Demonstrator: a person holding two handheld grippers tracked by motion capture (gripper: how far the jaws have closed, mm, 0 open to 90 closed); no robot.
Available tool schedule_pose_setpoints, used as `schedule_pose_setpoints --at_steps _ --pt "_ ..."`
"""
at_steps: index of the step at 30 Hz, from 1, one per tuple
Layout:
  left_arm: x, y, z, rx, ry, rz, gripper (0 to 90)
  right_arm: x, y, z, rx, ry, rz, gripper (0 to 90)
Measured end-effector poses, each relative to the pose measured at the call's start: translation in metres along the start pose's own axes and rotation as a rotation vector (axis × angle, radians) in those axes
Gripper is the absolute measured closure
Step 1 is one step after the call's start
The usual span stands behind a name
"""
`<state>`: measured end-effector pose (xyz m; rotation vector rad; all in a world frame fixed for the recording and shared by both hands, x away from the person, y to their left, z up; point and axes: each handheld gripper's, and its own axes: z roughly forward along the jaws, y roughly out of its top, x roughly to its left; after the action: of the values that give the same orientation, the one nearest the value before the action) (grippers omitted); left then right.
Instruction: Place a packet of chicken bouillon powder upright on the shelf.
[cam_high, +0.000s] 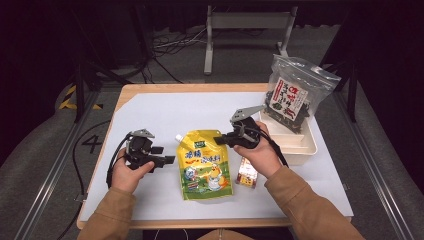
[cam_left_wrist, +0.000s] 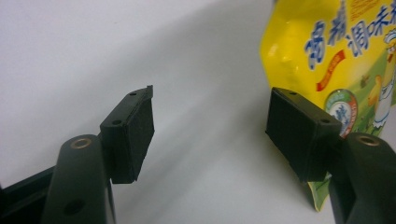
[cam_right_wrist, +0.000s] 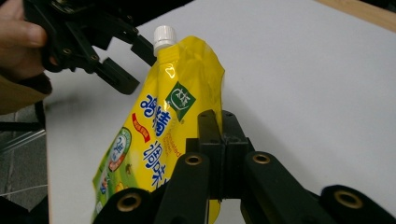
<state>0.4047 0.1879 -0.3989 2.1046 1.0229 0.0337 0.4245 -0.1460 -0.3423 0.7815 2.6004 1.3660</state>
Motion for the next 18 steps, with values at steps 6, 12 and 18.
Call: schedule_pose_setpoints --at_steps 6,12,18 --pt "0.000 0.000 -0.005 -0.021 -0.001 0.017 32.9 0.014 0.009 -0.010 -0.044 0.013 -0.041 90.0" --pt "0.000 0.001 -0.008 -0.042 0.005 0.023 32.9 0.025 0.015 -0.019 -0.087 0.033 -0.084 90.0" --pt "0.000 0.000 -0.009 -0.044 0.009 0.017 33.0 0.037 0.022 -0.029 -0.120 0.033 -0.139 90.0"
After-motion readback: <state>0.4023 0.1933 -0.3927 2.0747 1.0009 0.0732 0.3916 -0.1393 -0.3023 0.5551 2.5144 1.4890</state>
